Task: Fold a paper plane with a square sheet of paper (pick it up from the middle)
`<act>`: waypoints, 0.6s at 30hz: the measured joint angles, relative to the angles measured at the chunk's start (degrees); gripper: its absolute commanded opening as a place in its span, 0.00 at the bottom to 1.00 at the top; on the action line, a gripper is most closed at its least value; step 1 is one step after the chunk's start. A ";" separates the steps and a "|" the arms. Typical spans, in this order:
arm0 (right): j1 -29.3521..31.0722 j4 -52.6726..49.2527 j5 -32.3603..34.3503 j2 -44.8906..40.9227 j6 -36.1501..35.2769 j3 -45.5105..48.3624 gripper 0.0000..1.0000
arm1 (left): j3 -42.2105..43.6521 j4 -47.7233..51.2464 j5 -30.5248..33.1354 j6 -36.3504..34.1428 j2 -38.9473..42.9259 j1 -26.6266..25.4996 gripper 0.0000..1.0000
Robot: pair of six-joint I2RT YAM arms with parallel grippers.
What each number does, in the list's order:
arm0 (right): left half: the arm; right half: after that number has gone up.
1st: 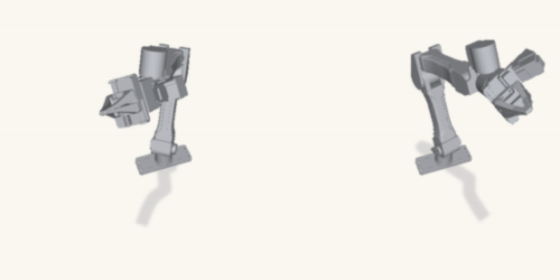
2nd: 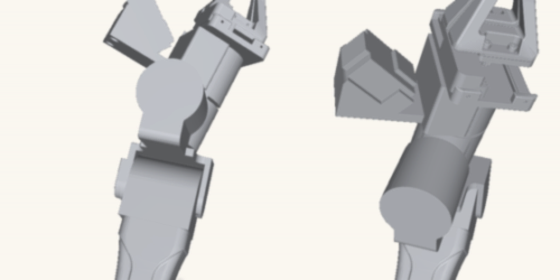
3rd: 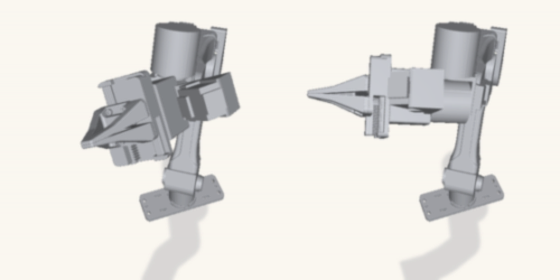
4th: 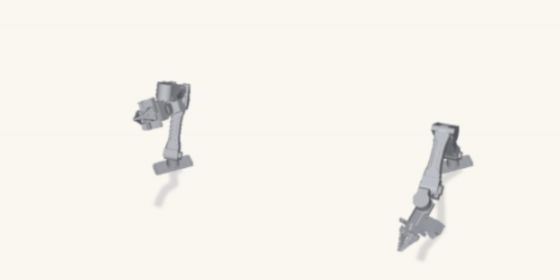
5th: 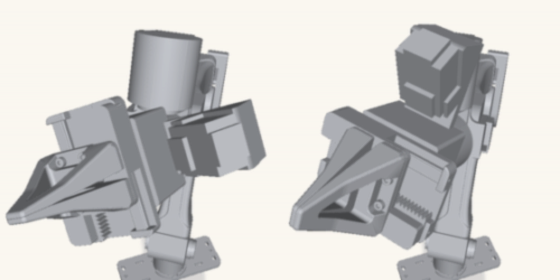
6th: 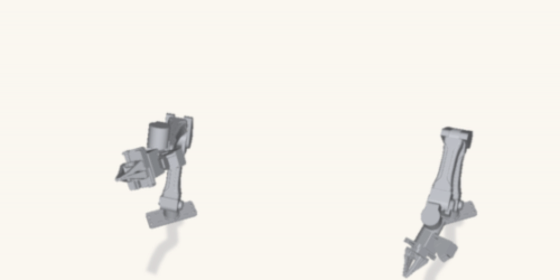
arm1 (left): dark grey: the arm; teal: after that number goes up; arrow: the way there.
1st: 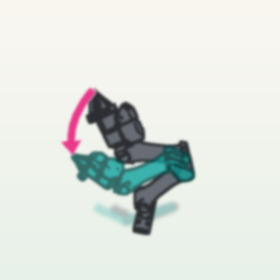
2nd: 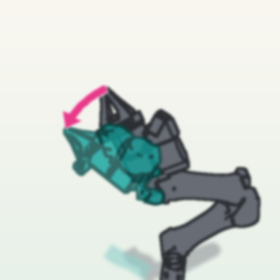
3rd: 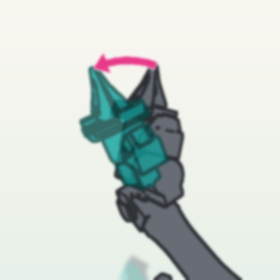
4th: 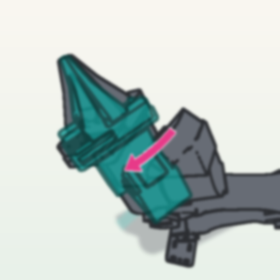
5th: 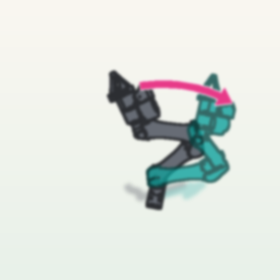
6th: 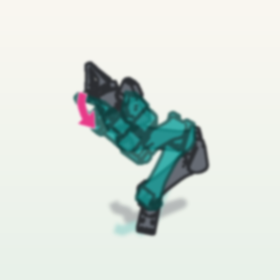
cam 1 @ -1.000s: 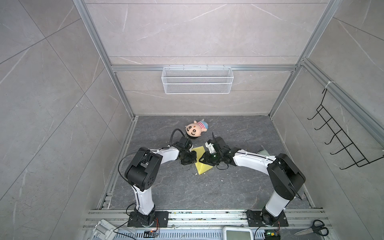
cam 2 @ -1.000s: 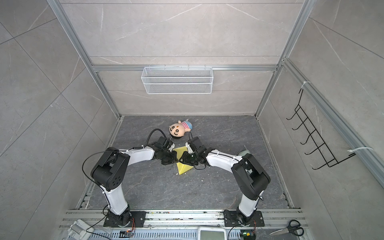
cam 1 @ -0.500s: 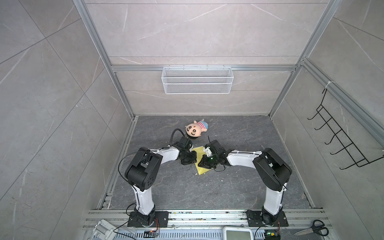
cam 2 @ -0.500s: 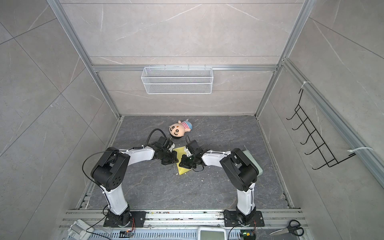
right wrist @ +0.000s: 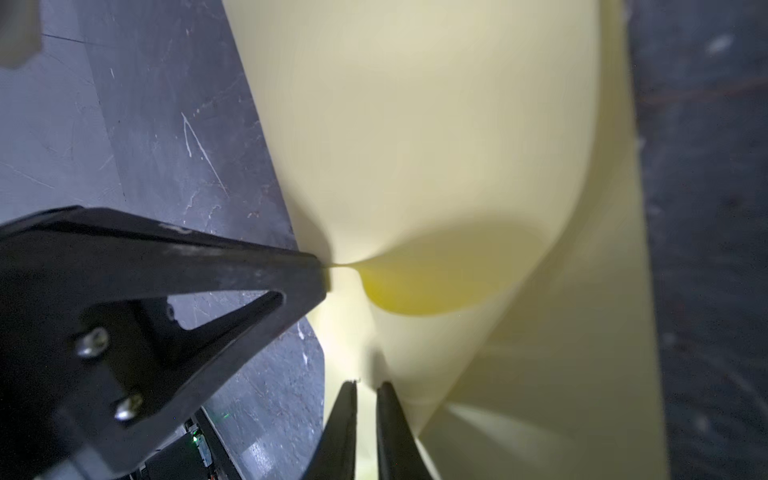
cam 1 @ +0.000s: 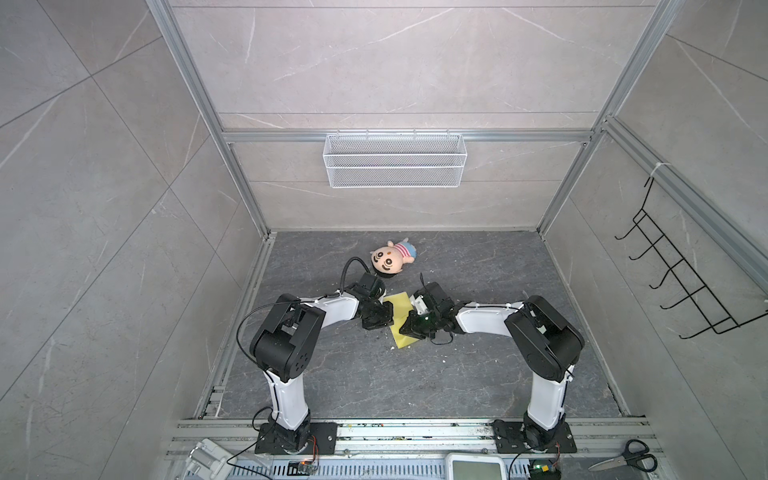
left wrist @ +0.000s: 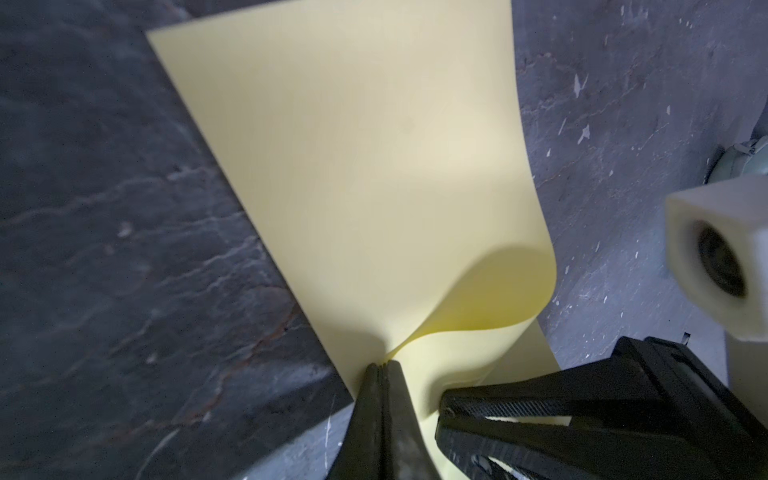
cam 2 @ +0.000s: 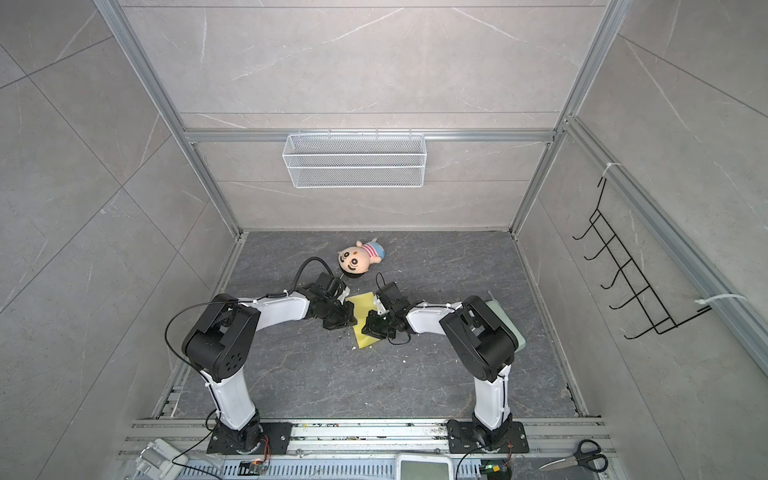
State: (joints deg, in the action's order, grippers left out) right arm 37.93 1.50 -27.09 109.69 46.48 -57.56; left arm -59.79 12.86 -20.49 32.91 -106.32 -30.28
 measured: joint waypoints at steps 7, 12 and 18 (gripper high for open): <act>-0.09 1.16 -0.15 -0.07 0.07 0.70 0.15 | -0.44 0.63 0.15 0.00 0.00 0.00 0.05; -0.09 1.38 0.02 -0.07 0.07 0.83 0.14 | -1.81 3.32 2.69 0.35 0.74 -0.37 0.19; -0.09 1.36 0.07 -0.07 0.48 0.87 0.13 | -2.01 6.10 7.72 2.21 6.64 -0.31 0.25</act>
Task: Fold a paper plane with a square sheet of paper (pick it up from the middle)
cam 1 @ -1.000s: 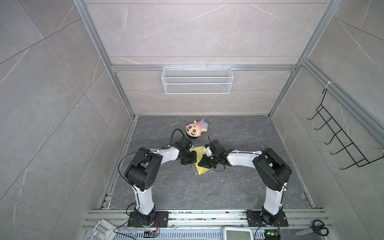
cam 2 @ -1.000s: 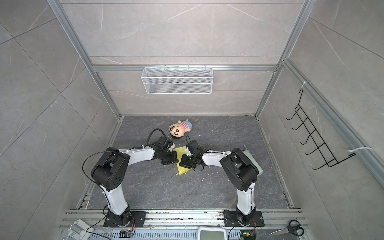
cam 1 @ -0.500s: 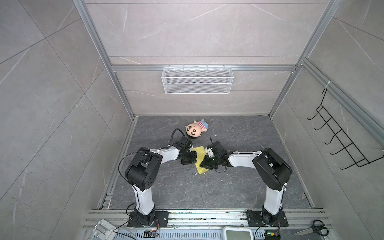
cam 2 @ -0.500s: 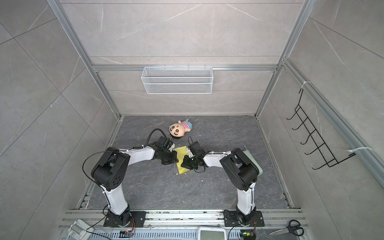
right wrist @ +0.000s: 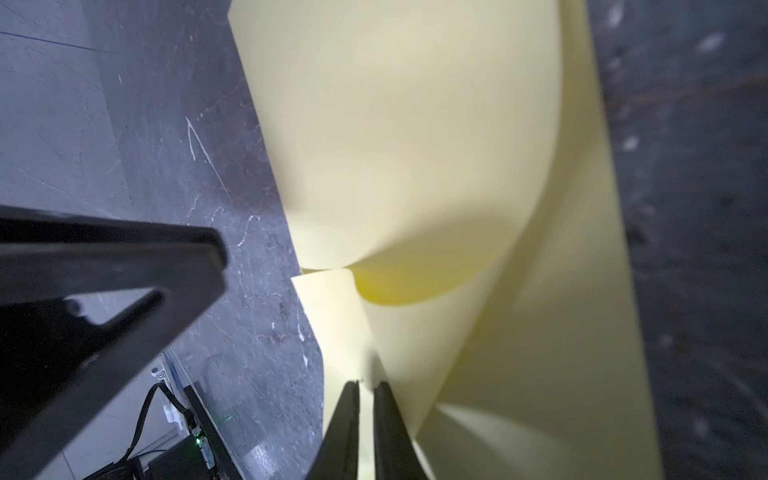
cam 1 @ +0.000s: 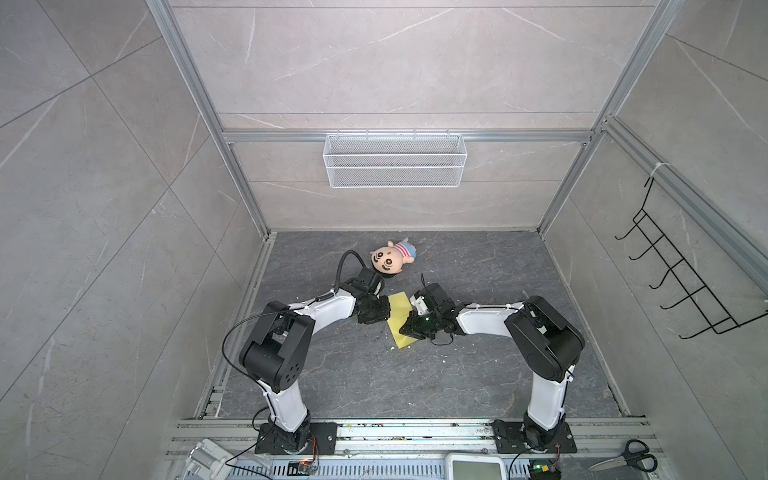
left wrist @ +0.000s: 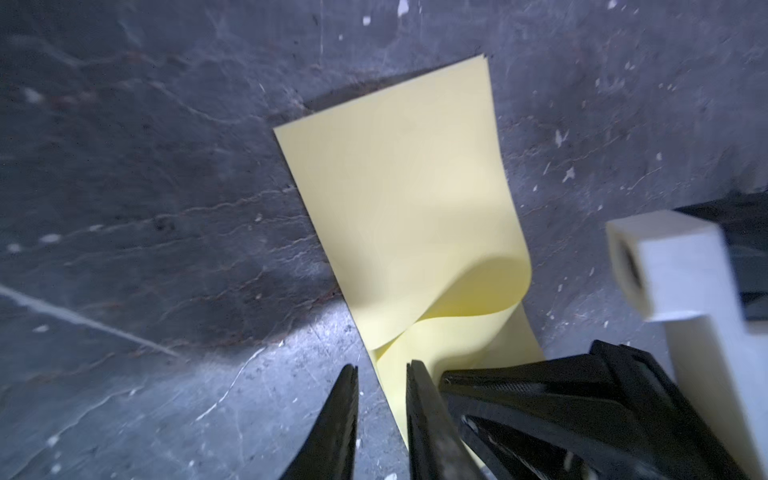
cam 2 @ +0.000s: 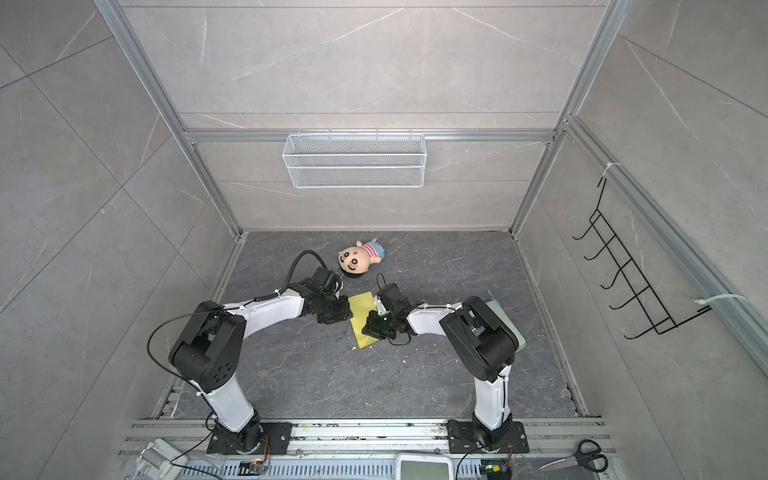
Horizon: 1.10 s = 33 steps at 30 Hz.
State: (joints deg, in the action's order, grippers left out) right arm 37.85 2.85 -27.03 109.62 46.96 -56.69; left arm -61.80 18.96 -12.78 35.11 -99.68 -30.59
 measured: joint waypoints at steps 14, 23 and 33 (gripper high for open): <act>-0.11 0.07 0.15 0.00 1.07 0.13 0.12 | 2.45 -4.72 -5.62 1.99 -1.16 -2.14 0.00; -0.22 1.09 -0.26 0.00 1.11 0.57 0.12 | 2.34 -4.52 -5.81 1.95 -5.42 -2.16 0.00; -1.46 3.21 -0.90 -0.48 0.33 1.07 0.13 | 1.55 -3.37 -5.27 1.44 -5.92 -2.16 0.00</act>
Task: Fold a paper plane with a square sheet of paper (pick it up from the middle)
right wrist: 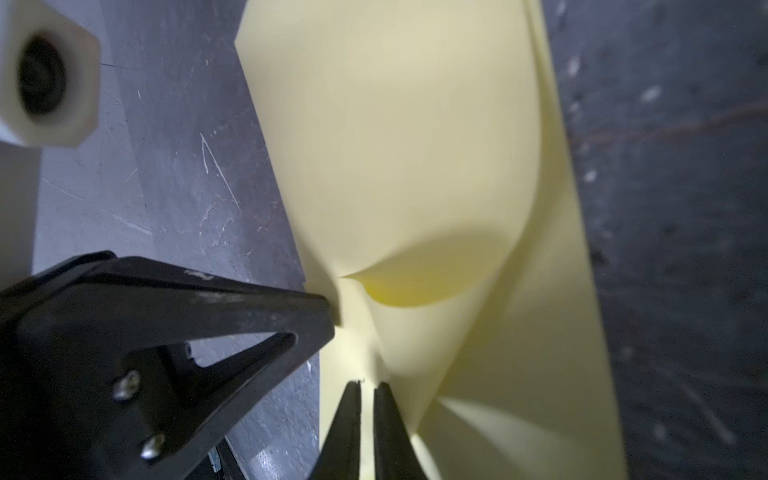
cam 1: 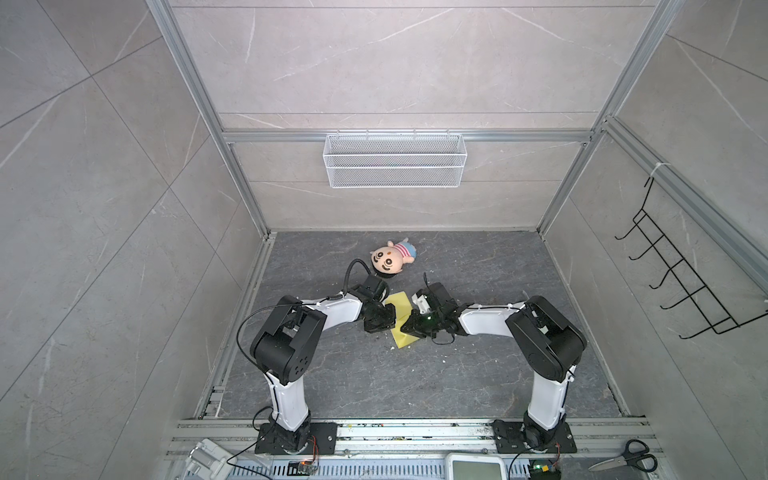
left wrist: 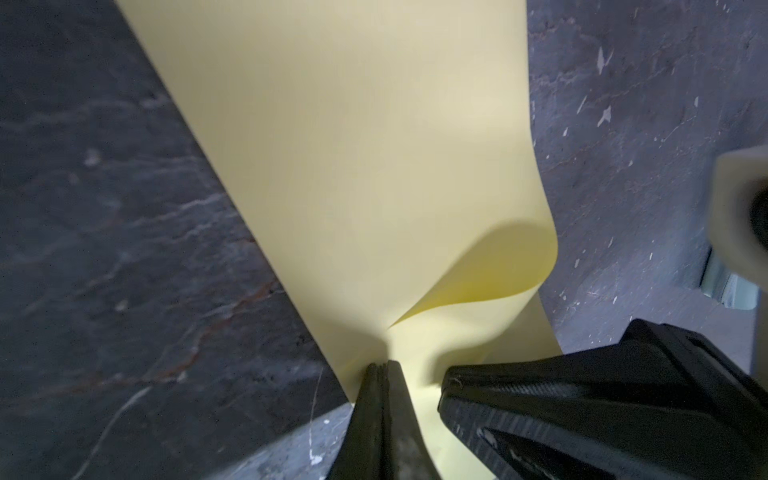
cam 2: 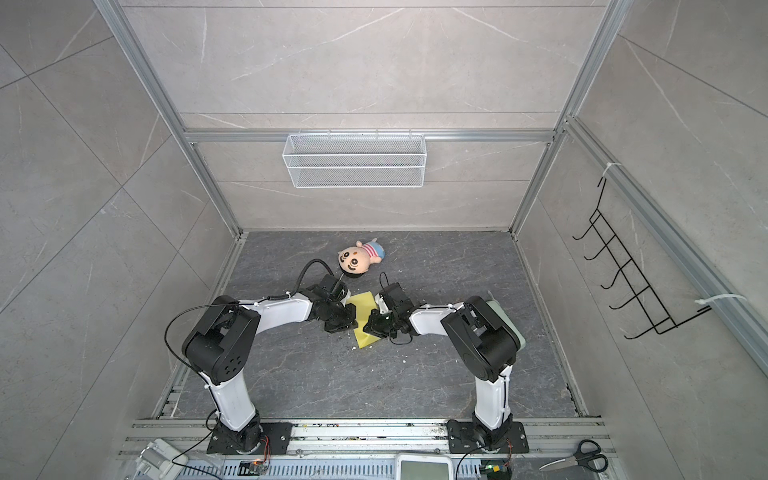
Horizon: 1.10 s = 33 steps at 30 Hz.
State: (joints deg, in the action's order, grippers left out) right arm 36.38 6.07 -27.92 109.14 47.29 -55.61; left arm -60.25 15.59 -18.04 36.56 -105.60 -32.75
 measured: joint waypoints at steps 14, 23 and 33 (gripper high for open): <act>-3.45 0.20 -1.09 2.84 -3.45 -2.67 0.13 | -0.61 0.87 0.00 -0.63 -0.39 0.00 0.00; -8.37 2.45 -3.74 2.34 -11.98 -0.44 0.12 | -0.61 0.90 0.00 -1.11 -0.39 0.00 0.00; -8.70 0.26 -5.01 -3.63 -17.81 -1.62 0.12 | -0.98 1.36 0.00 -1.88 -0.59 0.00 0.00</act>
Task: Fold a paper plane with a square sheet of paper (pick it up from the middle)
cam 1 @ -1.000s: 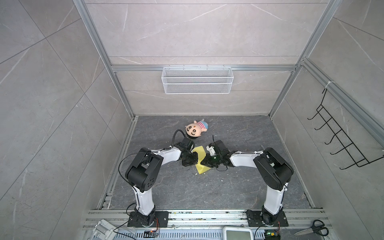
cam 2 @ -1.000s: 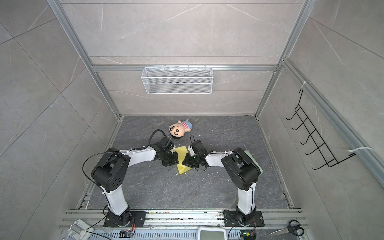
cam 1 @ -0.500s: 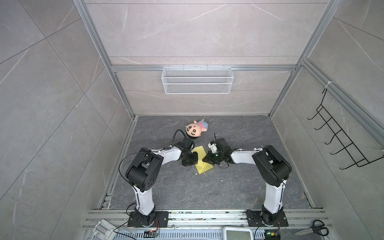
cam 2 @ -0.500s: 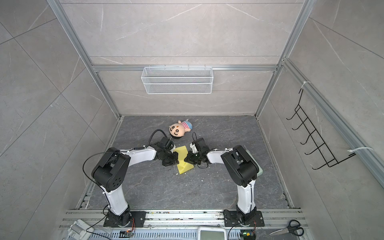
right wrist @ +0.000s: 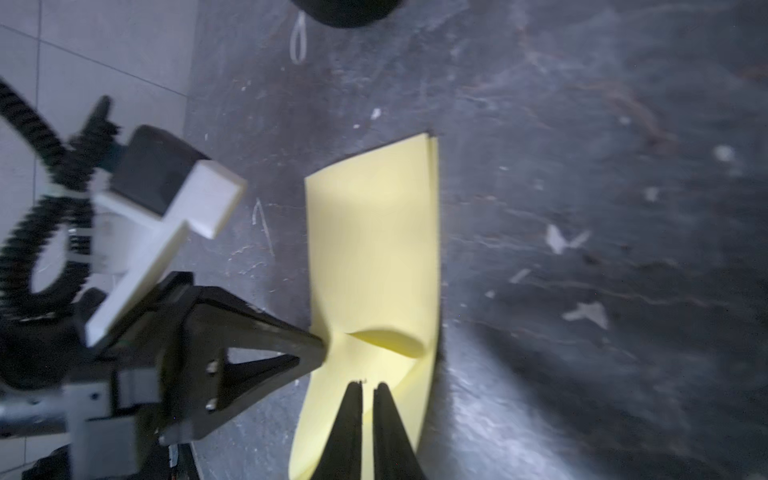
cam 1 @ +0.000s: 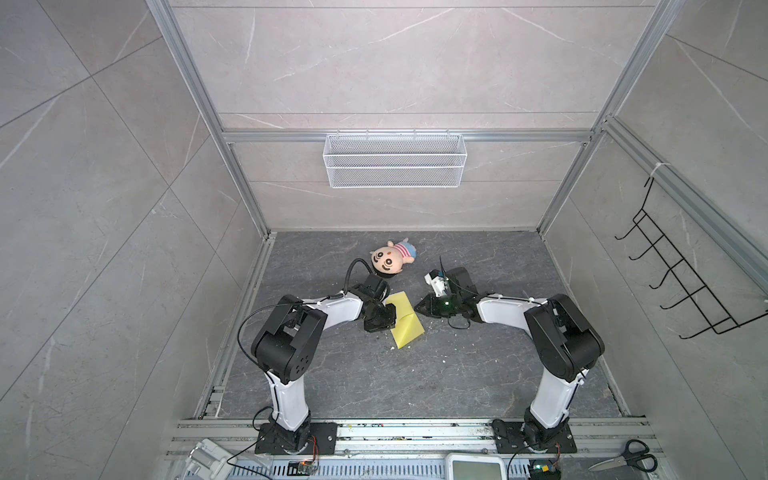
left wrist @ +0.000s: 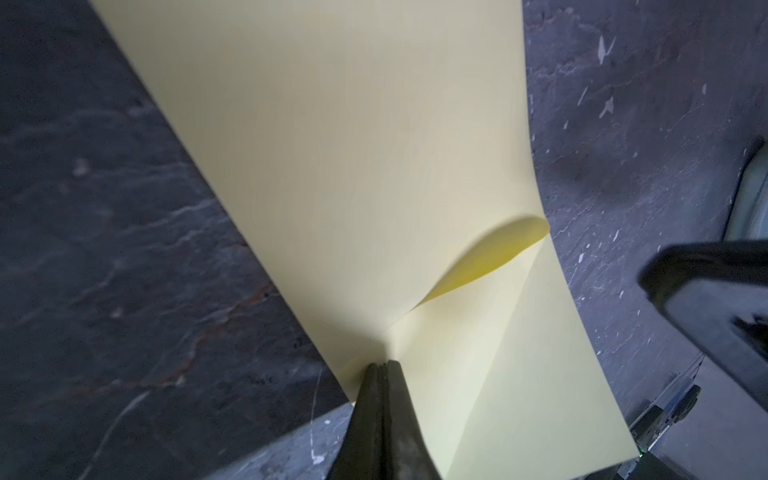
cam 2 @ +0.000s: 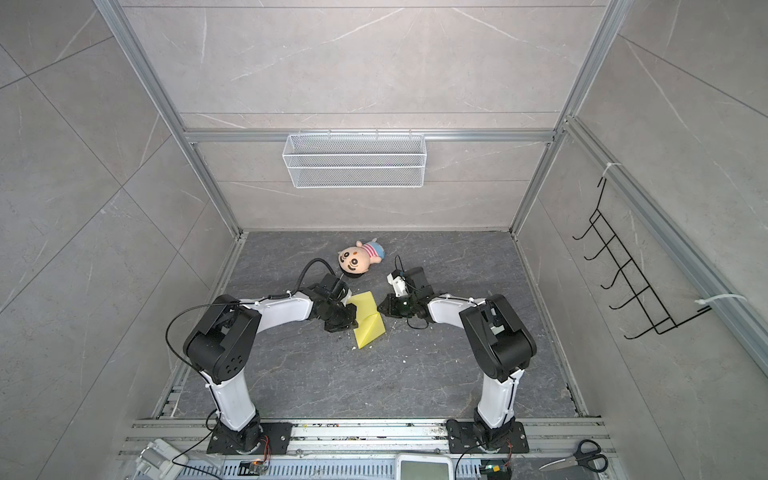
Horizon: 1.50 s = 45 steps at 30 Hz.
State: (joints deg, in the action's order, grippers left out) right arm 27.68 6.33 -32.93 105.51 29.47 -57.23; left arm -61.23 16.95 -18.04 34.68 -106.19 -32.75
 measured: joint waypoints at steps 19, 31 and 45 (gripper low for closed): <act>4.22 -9.09 -4.96 6.91 -0.44 -4.00 0.11 | -0.70 0.96 0.04 -0.04 -0.35 -0.02 0.00; 4.09 -15.89 0.26 5.64 -0.59 -5.01 0.11 | -0.76 1.07 0.17 -0.07 -0.37 -0.07 0.00; 7.89 -15.96 0.79 4.90 -0.13 -8.09 0.11 | -1.11 1.51 0.35 -0.20 -0.50 -0.11 0.00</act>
State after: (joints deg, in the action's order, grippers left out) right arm 35.57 -9.63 -32.14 110.41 29.34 -65.32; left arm -62.35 18.46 -17.69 34.48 -106.69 -32.86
